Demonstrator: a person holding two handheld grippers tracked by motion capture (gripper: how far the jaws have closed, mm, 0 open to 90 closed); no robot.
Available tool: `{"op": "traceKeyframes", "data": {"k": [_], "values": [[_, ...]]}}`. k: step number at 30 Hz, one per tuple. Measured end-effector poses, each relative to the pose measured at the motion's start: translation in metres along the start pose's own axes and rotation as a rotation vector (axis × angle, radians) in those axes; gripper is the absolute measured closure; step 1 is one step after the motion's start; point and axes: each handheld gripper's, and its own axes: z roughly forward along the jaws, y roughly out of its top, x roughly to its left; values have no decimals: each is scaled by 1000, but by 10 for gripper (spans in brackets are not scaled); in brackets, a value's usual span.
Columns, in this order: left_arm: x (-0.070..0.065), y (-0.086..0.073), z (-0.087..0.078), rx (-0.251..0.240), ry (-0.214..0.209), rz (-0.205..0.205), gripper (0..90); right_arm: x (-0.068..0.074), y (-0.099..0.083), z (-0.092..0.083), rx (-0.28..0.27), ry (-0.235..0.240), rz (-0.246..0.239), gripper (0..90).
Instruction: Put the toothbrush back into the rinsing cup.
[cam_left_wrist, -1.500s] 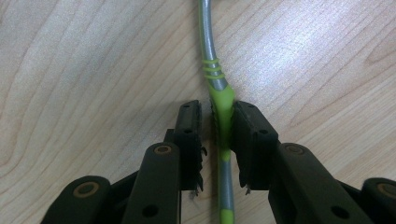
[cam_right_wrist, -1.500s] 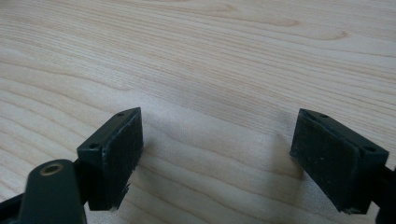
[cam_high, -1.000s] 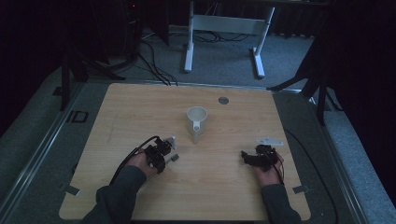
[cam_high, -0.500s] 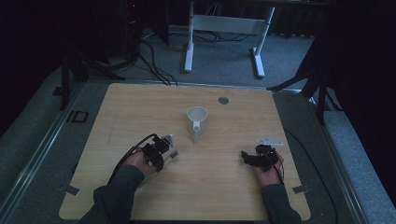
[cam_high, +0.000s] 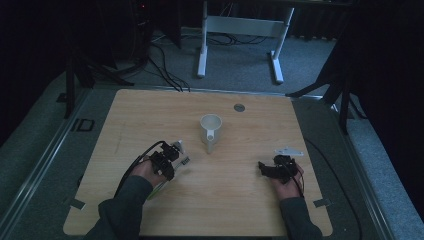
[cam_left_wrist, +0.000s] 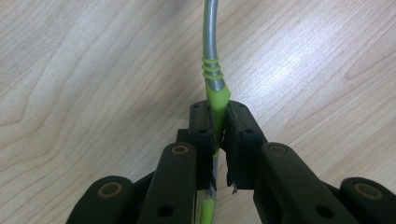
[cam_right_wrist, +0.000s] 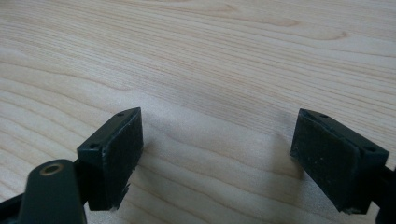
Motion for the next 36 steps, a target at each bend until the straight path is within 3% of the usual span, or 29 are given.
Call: {"op": "traceKeyframes", "data": {"k": [26, 36], "values": [[3, -1, -17, -134, 16, -29, 820, 0, 0, 0, 0, 0, 0, 165], [3, -1, -20, -165, 10, -36, 820, 0, 0, 0, 0, 0, 0, 165]]}}
